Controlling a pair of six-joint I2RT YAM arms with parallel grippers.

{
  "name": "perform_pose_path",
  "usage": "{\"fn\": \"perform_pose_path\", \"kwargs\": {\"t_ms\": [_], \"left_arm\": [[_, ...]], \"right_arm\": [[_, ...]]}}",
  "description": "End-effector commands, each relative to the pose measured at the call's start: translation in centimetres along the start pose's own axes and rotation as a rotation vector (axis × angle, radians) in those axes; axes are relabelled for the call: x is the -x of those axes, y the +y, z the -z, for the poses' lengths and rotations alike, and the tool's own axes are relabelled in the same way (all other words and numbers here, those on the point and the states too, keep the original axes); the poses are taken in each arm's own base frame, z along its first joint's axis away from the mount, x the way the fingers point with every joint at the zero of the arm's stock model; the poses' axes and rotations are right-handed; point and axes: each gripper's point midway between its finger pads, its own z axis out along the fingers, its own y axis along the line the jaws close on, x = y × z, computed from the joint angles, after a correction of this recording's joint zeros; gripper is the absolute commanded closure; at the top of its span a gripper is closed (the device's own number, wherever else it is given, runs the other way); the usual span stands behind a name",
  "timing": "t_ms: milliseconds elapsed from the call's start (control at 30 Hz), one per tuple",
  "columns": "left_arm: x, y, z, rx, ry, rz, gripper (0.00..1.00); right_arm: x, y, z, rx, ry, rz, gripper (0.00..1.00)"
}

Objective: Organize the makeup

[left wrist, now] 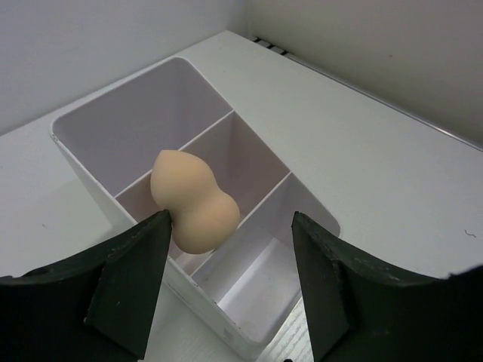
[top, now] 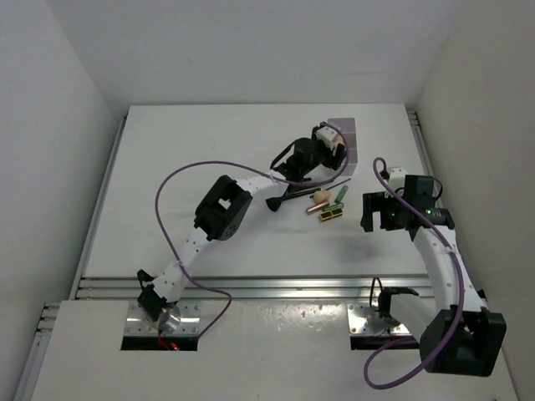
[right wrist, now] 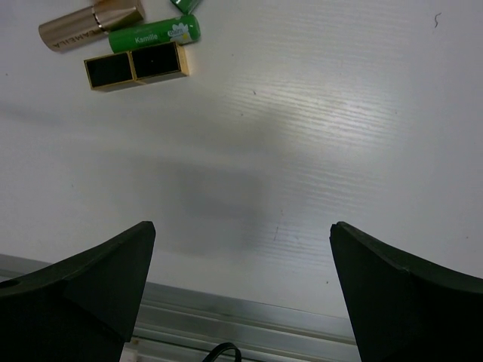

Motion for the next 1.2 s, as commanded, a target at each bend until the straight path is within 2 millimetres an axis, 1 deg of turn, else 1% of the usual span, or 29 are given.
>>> {"fn": "perform_pose_path", "kwargs": {"t_ms": [0, 67, 100, 133, 200, 233, 300, 367, 400, 433, 467, 500, 533, 600, 633, 667, 700, 733, 767, 800, 833, 867, 900, 933, 967, 1000, 1033, 1133, 1167], "left_arm": [[8.2, 0.4, 0.5, -0.023, -0.09, 0.017, 0.28], [10.2, 0.1, 0.9, -0.046, -0.116, -0.017, 0.28], [12.5, 0.5, 1.4, -0.046, -0.14, -0.035, 0.26], [12.8, 0.4, 1.7, -0.053, -0.132, -0.055, 0.26], [14.9, 0.8, 2.3, -0.054, -0.147, -0.069, 0.25], [16.6, 1.4, 2.9, -0.044, -0.162, -0.073, 0.25], [17.4, 1.7, 3.7, -0.052, -0.153, -0.083, 0.25], [19.2, 2.9, 5.0, -0.032, -0.148, -0.095, 0.25], [19.7, 2.8, 5.4, -0.032, -0.143, -0.095, 0.25], [19.6, 3.6, 5.9, -0.019, -0.116, -0.102, 0.25], [20.6, 4.2, 6.8, -0.007, -0.111, -0.102, 0.25], [20.6, 4.2, 7.3, -0.006, -0.093, -0.099, 0.25], [19.2, 6.0, 8.1, 0.022, -0.033, -0.09, 0.25], [20.3, 7.2, 9.9, 0.047, -0.01, -0.078, 0.3], [20.2, 7.9, 10.7, 0.061, 0.013, -0.073, 0.32], [18.1, 9.6, 12.0, 0.099, 0.085, -0.058, 0.39], [17.7, 10.6, 13.1, 0.125, 0.112, -0.066, 0.41], [18.3, 11.0, 14.7, 0.138, 0.128, -0.071, 0.47], [16.1, 12.6, 16.3, 0.175, 0.186, -0.077, 0.49], [15.8, 13.1, 17.4, 0.189, 0.199, -0.073, 0.5], [16.6, 13.6, 19.0, 0.212, 0.198, -0.089, 0.5], [14.4, 14.8, 20.7, 0.256, 0.248, -0.078, 0.5], [13.9, 15.3, 21.8, 0.278, 0.267, -0.074, 0.5], [13.7, 15.8, 22.8, 0.3, 0.277, -0.081, 0.5], [14.7, 16.6, 24.2, 0.347, 0.263, -0.087, 0.5], [12.9, 16.5, 25.3, 0.361, 0.301, -0.081, 0.5], [12.2, 17.1, 27.1, 0.398, 0.32, -0.078, 0.5], [11.2, 18.0, 29.6, 0.44, 0.343, -0.069, 0.5], [10.9, 17.7, 30.1, 0.44, 0.351, -0.067, 0.5]], "right_arm": [[2.7, -0.6, 1.3, -0.023, -0.051, 0.045, 0.0], [3.1, -0.7, 1.5, -0.027, -0.06, 0.051, 0.0], [3.4, -0.8, 1.5, -0.031, -0.068, 0.051, 0.0], [3.8, -0.9, 1.6, -0.036, -0.082, 0.05, 0.0], [4.6, -0.9, 1.7, -0.037, -0.102, 0.051, 0.0], [4.8, -0.8, 1.7, -0.031, -0.108, 0.053, 0.0], [5.6, -0.8, 1.7, -0.031, -0.13, 0.05, 0.0], [6.3, -0.7, 1.6, -0.024, -0.155, 0.037, 0.02], [6.7, -0.6, 1.6, -0.018, -0.164, 0.033, 0.04], [7.2, -0.5, 1.5, -0.013, -0.183, 0.025, 0.07], [7.4, 0.1, 1.2, 0.017, -0.182, -0.006, 0.14], [7.9, 0.3, 1.0, 0.031, -0.189, -0.038, 0.19], [8.8, 1.0, 0.8, 0.059, -0.204, -0.034, 0.3], [10.2, 1.5, 0.4, 0.072, -0.208, -0.075, 0.38], [10.4, 2.0, -0.4, 0.089, -0.186, -0.071, 0.4], [12.1, 2.3, -0.5, 0.087, -0.198, -0.071, 0.41], [13.0, 2.6, -0.7, 0.083, -0.21, -0.063, 0.43], [13.7, 3.3, -1.8, 0.095, -0.202, -0.042, 0.47], [16.1, 3.6, -1.8, 0.095, -0.235, -0.021, 0.57], [17.2, 3.9, -2.1, 0.096, -0.253, -0.006, 0.63], [18.8, 3.9, -3.0, 0.096, -0.266, -0.009, 0.69], [20.1, 3.9, -4.8, 0.106, -0.258, -0.021, 0.79], [21.9, 4.1, -4.7, 0.111, -0.287, -0.021, 0.81], [22.7, 4.1, -5.2, 0.116, -0.294, -0.03, 0.83], [24.6, 4.3, -5.0, 0.129, -0.331, -0.043, 0.83], [25.0, 4.1, -7.2, 0.128, -0.306, -0.046, 0.87], [26.0, 4.0, -8.1, 0.13, -0.313, -0.056, 0.91], [26.9, 3.6, -9.9, 0.121, -0.299, -0.066, 0.96], [26.9, 3.8, -11.3, 0.125, -0.286, -0.063, 0.97]]}}
